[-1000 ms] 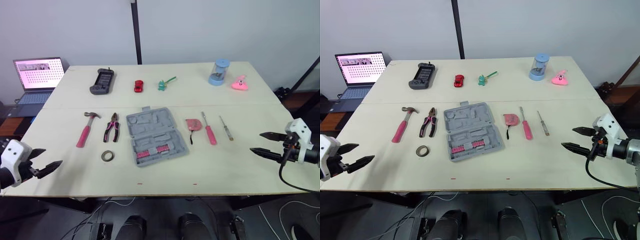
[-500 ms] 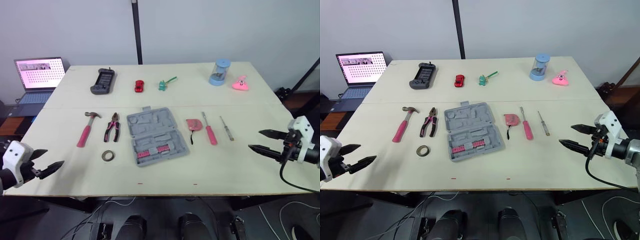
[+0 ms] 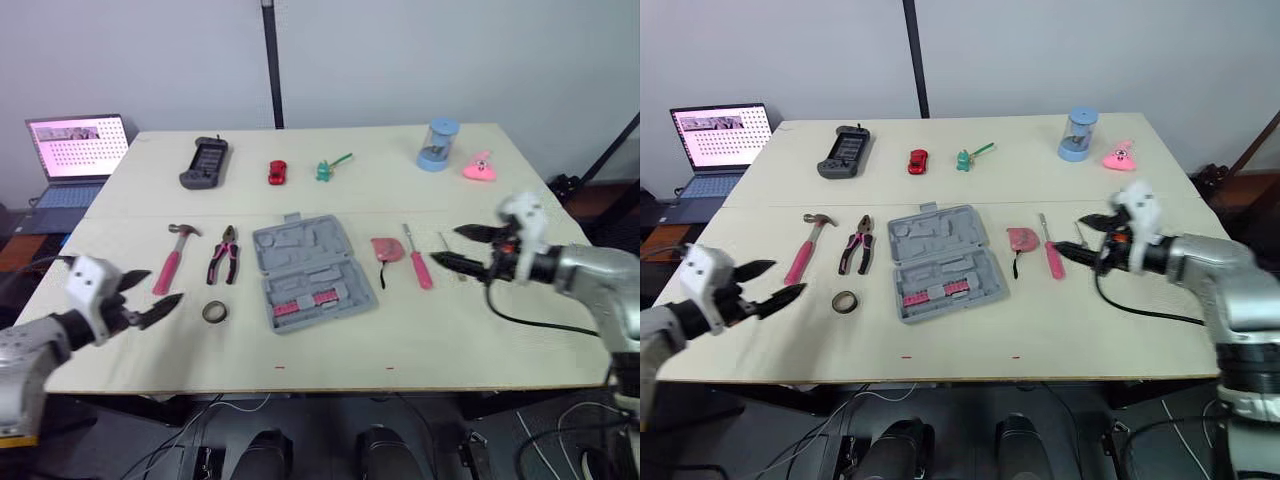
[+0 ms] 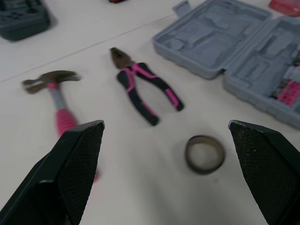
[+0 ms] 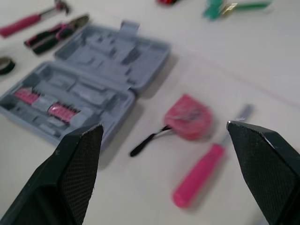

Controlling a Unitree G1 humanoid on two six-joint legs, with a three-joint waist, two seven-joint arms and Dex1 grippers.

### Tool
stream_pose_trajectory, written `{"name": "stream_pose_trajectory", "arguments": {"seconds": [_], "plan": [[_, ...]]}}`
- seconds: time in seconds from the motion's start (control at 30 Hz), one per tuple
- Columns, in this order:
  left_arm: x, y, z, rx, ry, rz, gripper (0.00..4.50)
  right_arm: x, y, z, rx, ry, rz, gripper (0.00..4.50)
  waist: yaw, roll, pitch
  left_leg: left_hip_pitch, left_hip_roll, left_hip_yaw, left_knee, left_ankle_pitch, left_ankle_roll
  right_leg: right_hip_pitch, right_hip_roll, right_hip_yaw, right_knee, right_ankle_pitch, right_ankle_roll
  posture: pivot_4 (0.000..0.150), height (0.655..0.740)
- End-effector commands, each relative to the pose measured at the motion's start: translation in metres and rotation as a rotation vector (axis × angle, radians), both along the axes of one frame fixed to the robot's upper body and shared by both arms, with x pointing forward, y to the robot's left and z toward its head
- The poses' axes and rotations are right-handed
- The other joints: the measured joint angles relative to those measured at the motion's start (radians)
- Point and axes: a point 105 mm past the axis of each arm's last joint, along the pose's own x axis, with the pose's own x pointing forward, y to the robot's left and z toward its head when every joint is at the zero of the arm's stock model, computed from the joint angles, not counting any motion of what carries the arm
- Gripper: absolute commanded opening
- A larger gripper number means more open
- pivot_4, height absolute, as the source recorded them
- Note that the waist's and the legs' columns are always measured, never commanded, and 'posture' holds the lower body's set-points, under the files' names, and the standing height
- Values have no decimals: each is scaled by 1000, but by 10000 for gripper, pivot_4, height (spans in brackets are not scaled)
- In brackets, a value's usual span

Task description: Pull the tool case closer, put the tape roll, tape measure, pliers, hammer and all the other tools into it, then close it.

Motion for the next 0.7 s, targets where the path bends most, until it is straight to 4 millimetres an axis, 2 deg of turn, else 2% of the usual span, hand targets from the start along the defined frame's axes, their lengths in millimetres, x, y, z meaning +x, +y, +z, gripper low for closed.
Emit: {"name": "stream_pose_trajectory", "arguments": {"seconds": [0.03,0.07,0.17,0.2,0.23,0.4,0.5,0.7], "plan": [[10,-17,6,20,-26,-14,44698,22,23,-15,-148,-47,29,45000,0,0,0,0,0,0,0,0,0,0,0,0,0,0,0,1500,6741],[13,-20,3,24,-21,-15,44698,26,30,-22,-181,-50,57,45000,0,0,0,0,0,0,0,0,0,0,0,0,0,0,0,1500,6741],[23,-31,-13,61,17,-25,36233,44,49,-31,-223,-68,116,36265,1,0,0,-1,-2,0,0,0,0,-1,0,0,0,0,0,1500,6741],[27,-35,-18,69,25,-25,31198,50,55,-32,-234,-74,132,30515,1,0,0,-1,-2,1,0,0,-1,-1,0,0,0,0,0,1500,6741],[32,-38,-22,76,26,-26,27134,56,60,-34,-277,-87,149,26908,0,0,0,-1,-4,1,0,1,-2,-2,0,0,0,1,1,1500,6741],[48,-56,-27,162,-10,-51,179,75,71,-41,-380,-121,179,581,-2,-1,0,-1,-4,1,0,5,-9,-2,1,-1,0,1,0,1500,6741],[55,-72,-35,173,24,-79,0,84,78,-48,-425,-119,179,178,-2,-1,0,-2,-4,1,-1,6,-10,-2,1,-1,0,1,0,1500,6741],[68,-82,-43,187,46,-61,0,90,87,-57,-518,-141,197,178,-12,-1,0,-3,-4,0,0,6,-11,-5,1,-1,3,1,0,1500,6741]]}}
